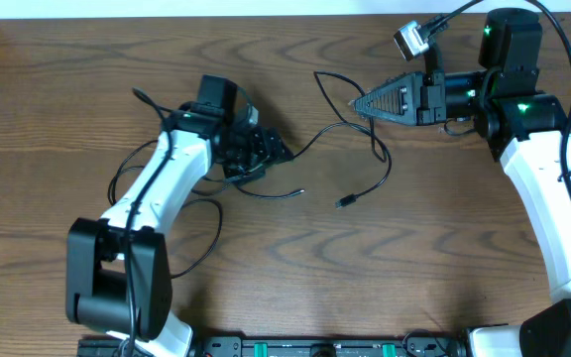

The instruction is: Untangle cables

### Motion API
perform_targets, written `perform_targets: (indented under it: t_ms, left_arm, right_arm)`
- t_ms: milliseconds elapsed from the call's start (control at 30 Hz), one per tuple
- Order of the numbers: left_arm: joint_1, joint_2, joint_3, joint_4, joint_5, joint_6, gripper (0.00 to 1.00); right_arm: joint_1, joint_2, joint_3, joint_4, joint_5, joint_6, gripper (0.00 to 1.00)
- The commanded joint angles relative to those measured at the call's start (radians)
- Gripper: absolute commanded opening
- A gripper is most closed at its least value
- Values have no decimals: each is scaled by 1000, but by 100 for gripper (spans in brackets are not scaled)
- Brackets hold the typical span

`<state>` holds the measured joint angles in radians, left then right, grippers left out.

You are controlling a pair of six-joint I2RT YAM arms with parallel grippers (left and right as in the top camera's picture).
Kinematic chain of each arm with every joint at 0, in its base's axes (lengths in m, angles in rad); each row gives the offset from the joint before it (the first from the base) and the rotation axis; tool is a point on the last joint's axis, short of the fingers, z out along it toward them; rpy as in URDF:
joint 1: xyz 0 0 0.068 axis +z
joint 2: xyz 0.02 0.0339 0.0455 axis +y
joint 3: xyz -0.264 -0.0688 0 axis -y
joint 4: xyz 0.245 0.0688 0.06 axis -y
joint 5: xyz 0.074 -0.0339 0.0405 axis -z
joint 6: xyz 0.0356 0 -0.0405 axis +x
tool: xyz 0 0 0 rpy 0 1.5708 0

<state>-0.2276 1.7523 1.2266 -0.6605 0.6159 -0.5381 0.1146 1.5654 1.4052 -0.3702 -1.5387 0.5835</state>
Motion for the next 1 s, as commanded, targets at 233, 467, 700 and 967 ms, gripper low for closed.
perform_targets:
  t_ms: [233, 467, 700, 967]
  left_arm:
    - [-35, 44, 1, 77, -42, -129, 73]
    - [-35, 44, 1, 175, -42, -253, 77]
    - [-49, 44, 1, 191, -97, -363, 71]
    - [-117, 44, -1, 185, -230, -362, 54]
  right_arm:
    - [5, -23, 6, 0, -24, -24, 1]
    - [5, -23, 6, 0, -23, -39, 1]
    - [5, -23, 6, 0, -24, -39, 1]
    - [5, -23, 6, 0, -24, -39, 1]
